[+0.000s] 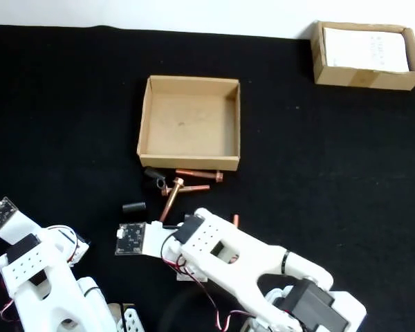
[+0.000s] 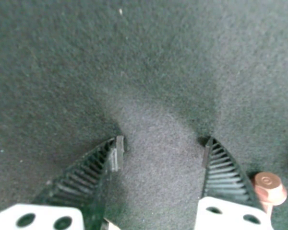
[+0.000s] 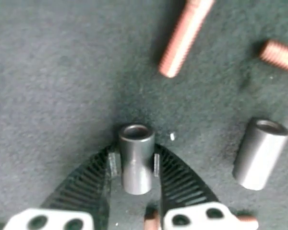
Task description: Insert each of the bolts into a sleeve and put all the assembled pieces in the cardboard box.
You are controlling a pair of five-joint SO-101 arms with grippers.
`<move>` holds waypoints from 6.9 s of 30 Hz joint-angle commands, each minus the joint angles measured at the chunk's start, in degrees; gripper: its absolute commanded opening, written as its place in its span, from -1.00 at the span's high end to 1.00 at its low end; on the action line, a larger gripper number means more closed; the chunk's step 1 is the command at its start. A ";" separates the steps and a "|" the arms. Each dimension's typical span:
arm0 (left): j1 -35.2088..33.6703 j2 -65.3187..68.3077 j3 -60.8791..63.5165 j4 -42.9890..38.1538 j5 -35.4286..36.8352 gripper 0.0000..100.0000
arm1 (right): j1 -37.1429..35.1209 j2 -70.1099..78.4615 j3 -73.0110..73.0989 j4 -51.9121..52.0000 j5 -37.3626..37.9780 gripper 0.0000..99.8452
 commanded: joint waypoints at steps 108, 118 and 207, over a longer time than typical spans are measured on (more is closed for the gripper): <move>96.22 90.33 -102.11 43.69 -73.41 0.98 | 120.31 -95.52 36.97 5.58 -4.75 0.98; 95.08 100.79 -126.99 43.69 -61.19 0.98 | 120.22 -95.52 36.97 5.58 -4.75 0.98; 102.46 121.71 -174.90 43.78 -79.56 0.98 | 111.25 -95.52 40.13 5.23 -1.85 0.98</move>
